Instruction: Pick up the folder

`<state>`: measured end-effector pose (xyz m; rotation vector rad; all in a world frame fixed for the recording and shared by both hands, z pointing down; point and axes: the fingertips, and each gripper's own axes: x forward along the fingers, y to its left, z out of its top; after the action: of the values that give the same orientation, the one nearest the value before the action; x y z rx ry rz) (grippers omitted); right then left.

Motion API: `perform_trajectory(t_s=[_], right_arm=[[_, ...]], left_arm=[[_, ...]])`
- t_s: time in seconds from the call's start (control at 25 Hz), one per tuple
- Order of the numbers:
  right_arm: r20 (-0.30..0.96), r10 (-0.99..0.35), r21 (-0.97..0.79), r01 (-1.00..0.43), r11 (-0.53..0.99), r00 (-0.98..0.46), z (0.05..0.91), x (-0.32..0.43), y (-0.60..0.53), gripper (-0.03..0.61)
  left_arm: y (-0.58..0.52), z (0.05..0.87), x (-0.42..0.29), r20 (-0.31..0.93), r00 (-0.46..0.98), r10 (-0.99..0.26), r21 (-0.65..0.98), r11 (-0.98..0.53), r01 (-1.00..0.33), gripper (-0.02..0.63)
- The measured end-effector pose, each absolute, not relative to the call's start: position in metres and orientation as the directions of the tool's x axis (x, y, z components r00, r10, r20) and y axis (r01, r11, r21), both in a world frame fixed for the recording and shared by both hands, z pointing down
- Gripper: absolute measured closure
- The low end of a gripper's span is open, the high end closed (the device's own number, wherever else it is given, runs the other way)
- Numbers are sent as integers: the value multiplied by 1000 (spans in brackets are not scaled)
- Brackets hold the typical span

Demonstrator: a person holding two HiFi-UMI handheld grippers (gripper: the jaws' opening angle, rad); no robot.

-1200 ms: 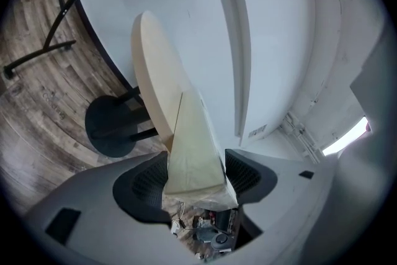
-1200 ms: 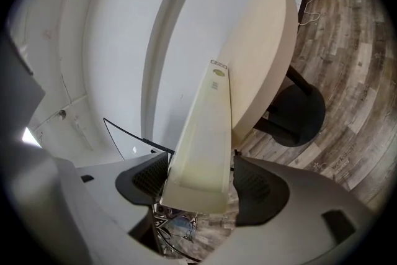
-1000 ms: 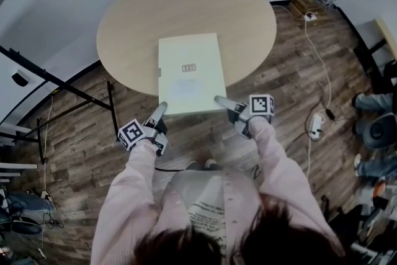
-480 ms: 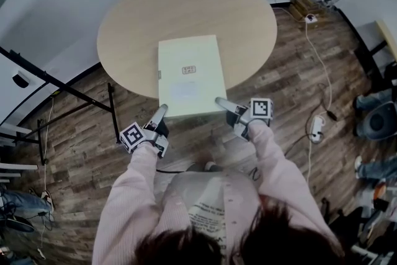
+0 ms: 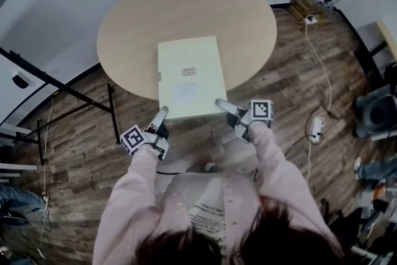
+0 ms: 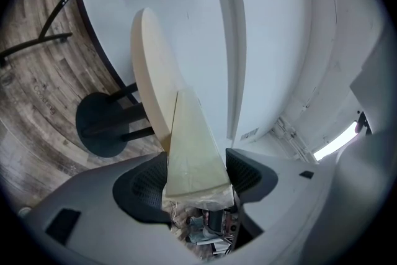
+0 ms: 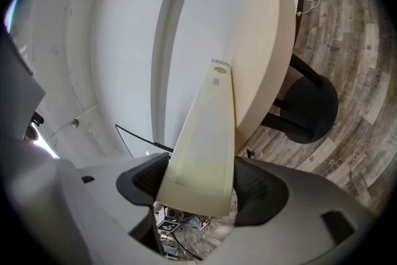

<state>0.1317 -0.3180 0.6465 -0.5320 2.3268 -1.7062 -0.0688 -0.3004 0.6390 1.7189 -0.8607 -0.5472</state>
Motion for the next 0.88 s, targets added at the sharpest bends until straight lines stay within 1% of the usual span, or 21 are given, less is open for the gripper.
perform_trajectory(t_s=[0.2, 0.4, 0.76, 0.88], right_arm=[[41, -403, -952, -158, 262, -914, 641, 132, -315, 255], [73, -415, -931, -211, 298, -907, 632, 138, -322, 255], [-16, -399, -914, -149, 377, -917, 588, 127, -321, 253], [-9, -410, -909, -164, 384, -912, 580, 127, -321, 252]], left_arm=[[-299, 634, -67, 40, 631, -775, 945, -176, -276, 305], [-303, 614, -66, 5, 634, -773, 930, -230, -288, 307], [-305, 582, -68, -42, 644, -764, 913, -291, -285, 305], [-304, 570, -69, -64, 646, -761, 905, -317, -284, 305]])
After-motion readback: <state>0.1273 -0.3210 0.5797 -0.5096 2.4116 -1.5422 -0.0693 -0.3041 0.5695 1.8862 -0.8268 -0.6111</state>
